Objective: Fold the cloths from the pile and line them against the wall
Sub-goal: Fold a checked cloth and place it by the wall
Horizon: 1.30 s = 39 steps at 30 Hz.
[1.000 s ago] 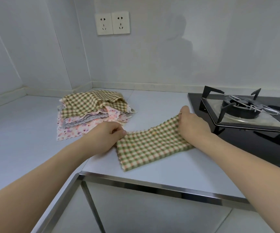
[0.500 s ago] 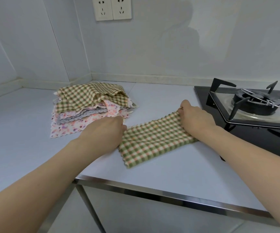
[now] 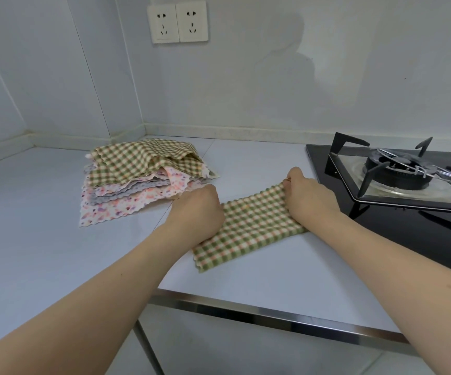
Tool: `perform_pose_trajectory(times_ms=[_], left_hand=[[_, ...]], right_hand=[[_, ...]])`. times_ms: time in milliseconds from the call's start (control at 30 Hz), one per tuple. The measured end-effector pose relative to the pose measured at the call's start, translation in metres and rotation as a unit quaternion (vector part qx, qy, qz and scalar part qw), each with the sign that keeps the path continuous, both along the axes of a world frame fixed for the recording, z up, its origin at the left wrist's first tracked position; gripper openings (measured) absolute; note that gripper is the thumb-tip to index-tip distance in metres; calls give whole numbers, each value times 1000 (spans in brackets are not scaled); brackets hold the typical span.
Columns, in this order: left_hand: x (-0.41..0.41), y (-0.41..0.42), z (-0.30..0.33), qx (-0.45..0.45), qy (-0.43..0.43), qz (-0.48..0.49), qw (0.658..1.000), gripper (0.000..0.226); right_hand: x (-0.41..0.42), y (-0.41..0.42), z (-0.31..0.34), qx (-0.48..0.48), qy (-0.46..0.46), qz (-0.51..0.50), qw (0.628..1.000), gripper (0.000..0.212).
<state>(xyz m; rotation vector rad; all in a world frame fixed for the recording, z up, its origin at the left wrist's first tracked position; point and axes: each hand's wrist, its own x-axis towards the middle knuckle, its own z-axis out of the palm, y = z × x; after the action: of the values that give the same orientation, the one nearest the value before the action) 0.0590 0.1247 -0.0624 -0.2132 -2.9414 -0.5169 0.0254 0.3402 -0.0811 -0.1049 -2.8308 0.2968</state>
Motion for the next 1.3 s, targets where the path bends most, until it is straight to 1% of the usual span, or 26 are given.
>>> perform_pose_trajectory(times_ms=[100,233,267,333,400,433,467,500,533,567,633,667,800,900,1100,1167,1200,1233,1300], left_hand=[[0,1,0,16,-3,16,1000,10],[3,2,-5,-12,6,4,1000,12],[3,3,-6,-32,28,6,999,15],[4,6,-7,-83,109,0,991,27],[8,13,-8,-39,176,-47,983,33],[11,18,-8,-3,174,-72,982,32],[15,23,-10,26,160,-92,982,29],[18,28,-13,41,138,-104,984,24],[20,31,-19,31,109,-108,988,23],[22,34,-25,0,87,-107,991,33],[25,34,-33,-78,52,-115,989,65],[27,33,-35,-89,39,-116,988,71],[28,22,-36,-122,-3,-130,984,68],[28,4,-31,-96,-54,-125,986,60],[31,-23,-25,-70,-76,-137,985,56],[35,-22,-24,-56,-60,-132,988,55],[37,-23,-23,-48,-46,-131,989,54],[39,-26,-23,-38,-38,-128,990,51],[44,-36,-20,-19,-39,-128,991,48]], right_hand=[[-1,0,-1,2,0,0,1000,11],[-1,2,2,0,-8,5,1000,17],[-2,2,3,-2,-13,4,1000,18],[0,0,6,16,-7,1,1000,18],[4,-1,8,81,58,12,995,23],[8,-3,8,97,102,32,989,27],[13,-6,8,88,133,63,985,29],[17,-10,5,67,138,96,983,30],[21,-13,2,41,116,123,985,31],[24,-16,-3,13,69,136,988,34],[26,-16,-14,-18,-36,129,991,43],[24,-15,-17,-17,-66,121,990,47],[21,-13,-16,10,-126,116,985,59],[22,-13,-12,19,-163,118,979,68],[8,-5,-8,42,-177,149,972,70],[3,-5,-3,57,-167,150,973,72],[2,-6,-2,67,-142,142,977,71],[5,-8,0,78,-103,138,982,67],[22,-17,4,89,20,169,981,50]])
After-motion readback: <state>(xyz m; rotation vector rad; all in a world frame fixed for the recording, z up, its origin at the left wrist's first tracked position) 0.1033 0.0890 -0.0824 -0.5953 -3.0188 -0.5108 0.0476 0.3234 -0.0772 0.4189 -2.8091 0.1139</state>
